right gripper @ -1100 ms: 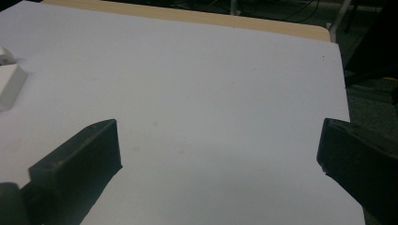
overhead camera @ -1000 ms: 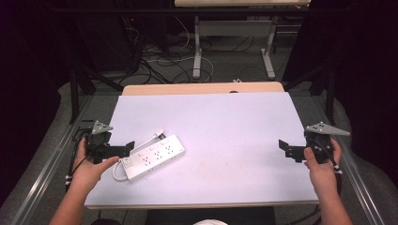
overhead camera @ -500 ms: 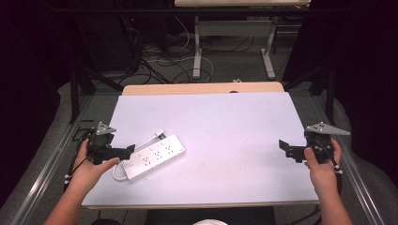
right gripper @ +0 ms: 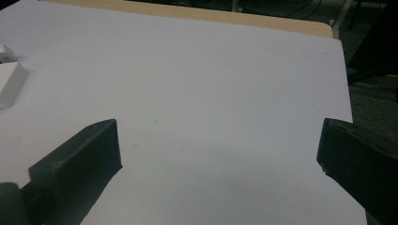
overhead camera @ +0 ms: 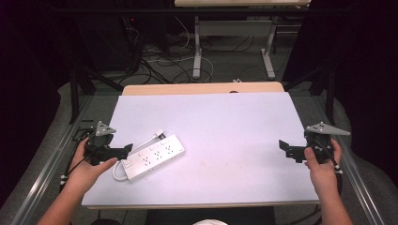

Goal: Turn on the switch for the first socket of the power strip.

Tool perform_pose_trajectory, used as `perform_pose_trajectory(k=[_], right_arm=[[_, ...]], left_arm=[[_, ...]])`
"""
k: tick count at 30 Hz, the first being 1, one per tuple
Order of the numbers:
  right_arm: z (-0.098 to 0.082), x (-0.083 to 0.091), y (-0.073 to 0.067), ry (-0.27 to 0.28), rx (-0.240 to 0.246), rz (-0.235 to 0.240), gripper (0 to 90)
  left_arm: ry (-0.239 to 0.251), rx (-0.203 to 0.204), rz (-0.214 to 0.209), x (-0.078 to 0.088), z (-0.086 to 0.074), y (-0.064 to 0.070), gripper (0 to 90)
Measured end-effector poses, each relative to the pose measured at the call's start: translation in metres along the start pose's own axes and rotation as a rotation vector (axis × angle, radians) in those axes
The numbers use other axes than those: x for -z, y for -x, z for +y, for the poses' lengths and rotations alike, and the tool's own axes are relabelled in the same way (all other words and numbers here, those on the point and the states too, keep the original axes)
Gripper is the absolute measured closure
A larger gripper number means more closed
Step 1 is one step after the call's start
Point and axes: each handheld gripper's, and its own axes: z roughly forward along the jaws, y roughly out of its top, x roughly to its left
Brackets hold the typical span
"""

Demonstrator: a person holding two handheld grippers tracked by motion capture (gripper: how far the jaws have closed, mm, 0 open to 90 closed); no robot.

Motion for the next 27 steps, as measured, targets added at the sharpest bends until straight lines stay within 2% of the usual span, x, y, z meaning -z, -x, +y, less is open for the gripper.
perform_pose_trajectory(k=[2,8,13,14,15,21,23,25,27], right_arm=[[0.000,0.000,-0.001,-0.004,-0.005,0.000,0.0],[-0.001,-0.001,-0.001,-0.010,-0.003,0.001,0.0],[-0.001,-0.002,-0.002,-0.015,0.004,0.012,0.0],[-0.001,-0.003,-0.003,-0.008,0.007,0.007,0.0],[-0.001,-0.003,-0.003,-0.016,0.010,0.007,0.0],[-0.002,-0.004,-0.003,-0.017,0.003,0.007,0.0],[-0.002,-0.004,-0.002,-0.021,0.005,0.007,0.0],[-0.003,-0.005,-0.003,-0.022,0.006,0.007,0.0],[-0.003,-0.006,-0.003,-0.025,0.009,0.008,0.0]], left_arm=[[0.006,-0.001,0.005,0.000,-0.001,0.001,25.5],[-0.030,-0.014,-0.016,0.004,-0.005,-0.001,33.3],[-0.038,0.023,-0.035,0.004,-0.009,-0.002,36.5],[-0.045,0.030,-0.035,0.005,-0.009,-0.003,36.9],[-0.053,0.053,-0.045,0.005,-0.010,-0.002,39.3],[-0.090,0.108,-0.067,0.003,-0.016,0.000,41.8],[-0.101,0.107,-0.064,0.001,-0.017,0.001,42.9],[-0.117,0.125,-0.080,-0.001,-0.017,0.001,44.3],[-0.131,0.164,-0.093,-0.003,-0.018,0.001,45.7]])
